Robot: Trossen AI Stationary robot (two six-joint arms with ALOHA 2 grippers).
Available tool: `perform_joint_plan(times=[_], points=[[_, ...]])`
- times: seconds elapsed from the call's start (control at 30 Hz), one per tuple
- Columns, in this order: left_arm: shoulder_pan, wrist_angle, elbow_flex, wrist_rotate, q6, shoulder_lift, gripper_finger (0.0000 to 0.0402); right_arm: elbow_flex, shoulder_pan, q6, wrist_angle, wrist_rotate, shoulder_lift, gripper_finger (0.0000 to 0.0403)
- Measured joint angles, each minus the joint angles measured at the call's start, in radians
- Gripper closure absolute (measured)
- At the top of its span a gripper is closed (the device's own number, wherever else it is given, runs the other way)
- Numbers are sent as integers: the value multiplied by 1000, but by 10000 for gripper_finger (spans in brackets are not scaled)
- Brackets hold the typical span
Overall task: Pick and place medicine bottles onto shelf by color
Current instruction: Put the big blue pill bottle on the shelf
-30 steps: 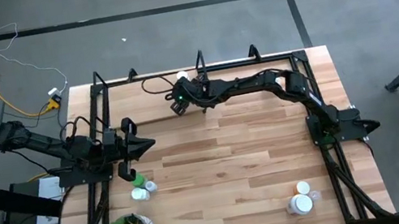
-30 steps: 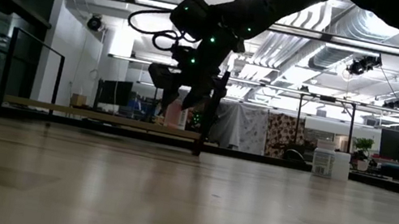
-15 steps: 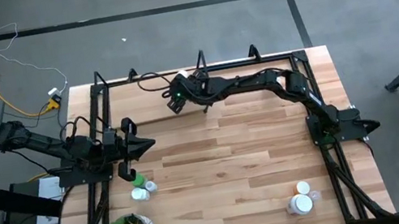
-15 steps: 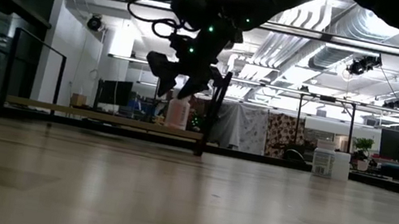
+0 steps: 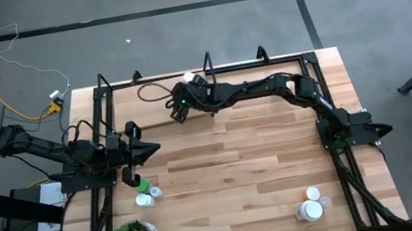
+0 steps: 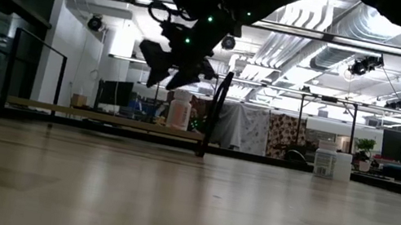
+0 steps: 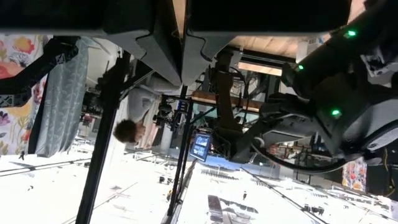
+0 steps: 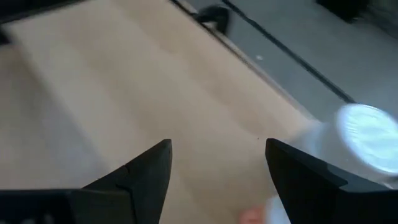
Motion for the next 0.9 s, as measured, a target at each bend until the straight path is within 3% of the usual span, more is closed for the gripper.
perform_joint_plan(times=[0.23, 0.4, 0.63, 0.8, 0.9], points=[[0, 0, 0, 0, 0, 0, 401, 0, 10, -85, 86, -140, -6, 151], [0, -13, 0, 0, 26, 0, 402, 0, 10, -178, 73, -125, -88, 151], [0, -15, 0, 0, 44, 0, 401, 0, 23, -276, -147, 25, -301, 151], [0, -16, 0, 0, 44, 0, 402, -3, 84, -185, -474, 120, -446, 151], [0, -18, 0, 0, 43, 0, 402, -110, 149, -118, -548, 228, -540, 151]])
